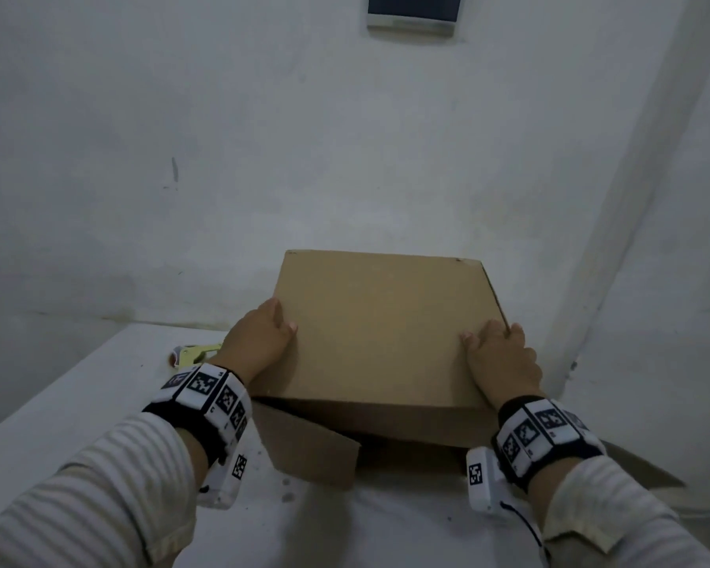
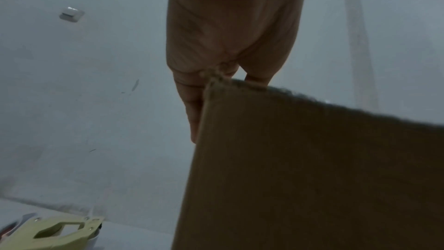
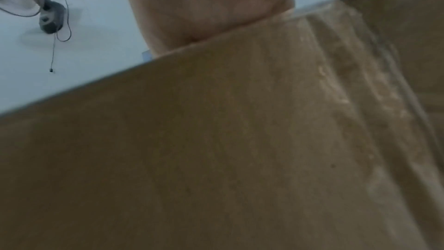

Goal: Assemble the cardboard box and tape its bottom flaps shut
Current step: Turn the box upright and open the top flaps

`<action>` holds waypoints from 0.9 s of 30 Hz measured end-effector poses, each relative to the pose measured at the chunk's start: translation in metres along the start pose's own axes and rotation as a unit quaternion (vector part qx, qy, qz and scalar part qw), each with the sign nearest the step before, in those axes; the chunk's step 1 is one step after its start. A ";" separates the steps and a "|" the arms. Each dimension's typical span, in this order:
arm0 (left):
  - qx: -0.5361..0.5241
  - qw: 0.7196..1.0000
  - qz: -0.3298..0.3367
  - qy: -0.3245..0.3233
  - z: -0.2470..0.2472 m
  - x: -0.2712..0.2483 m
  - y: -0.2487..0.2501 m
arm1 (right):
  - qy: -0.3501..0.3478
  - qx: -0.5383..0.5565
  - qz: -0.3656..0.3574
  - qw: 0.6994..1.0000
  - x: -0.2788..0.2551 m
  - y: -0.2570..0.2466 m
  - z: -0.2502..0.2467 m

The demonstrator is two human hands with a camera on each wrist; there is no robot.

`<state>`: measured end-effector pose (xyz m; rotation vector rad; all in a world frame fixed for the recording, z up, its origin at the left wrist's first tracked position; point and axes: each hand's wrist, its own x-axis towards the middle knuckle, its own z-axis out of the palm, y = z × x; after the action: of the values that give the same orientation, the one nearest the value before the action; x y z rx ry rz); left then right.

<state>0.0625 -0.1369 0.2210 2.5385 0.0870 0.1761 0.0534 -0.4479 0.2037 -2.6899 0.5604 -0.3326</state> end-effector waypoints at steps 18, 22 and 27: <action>-0.160 0.981 -0.023 -0.107 0.005 -0.028 -0.021 | -0.102 -0.103 -0.267 0.953 -0.049 -0.126 0.063; -0.145 0.979 -0.010 -0.141 -0.001 -0.034 -0.028 | -0.080 -0.106 -0.297 0.946 -0.060 -0.145 0.076; -0.179 0.962 0.001 -0.205 -0.014 -0.035 -0.051 | -0.041 -0.097 -0.301 0.948 -0.058 -0.138 0.083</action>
<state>0.0245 -0.0909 0.1999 2.1624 -0.1030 -0.3078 0.0731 -0.2800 0.1756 -2.9973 -0.2899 -0.3318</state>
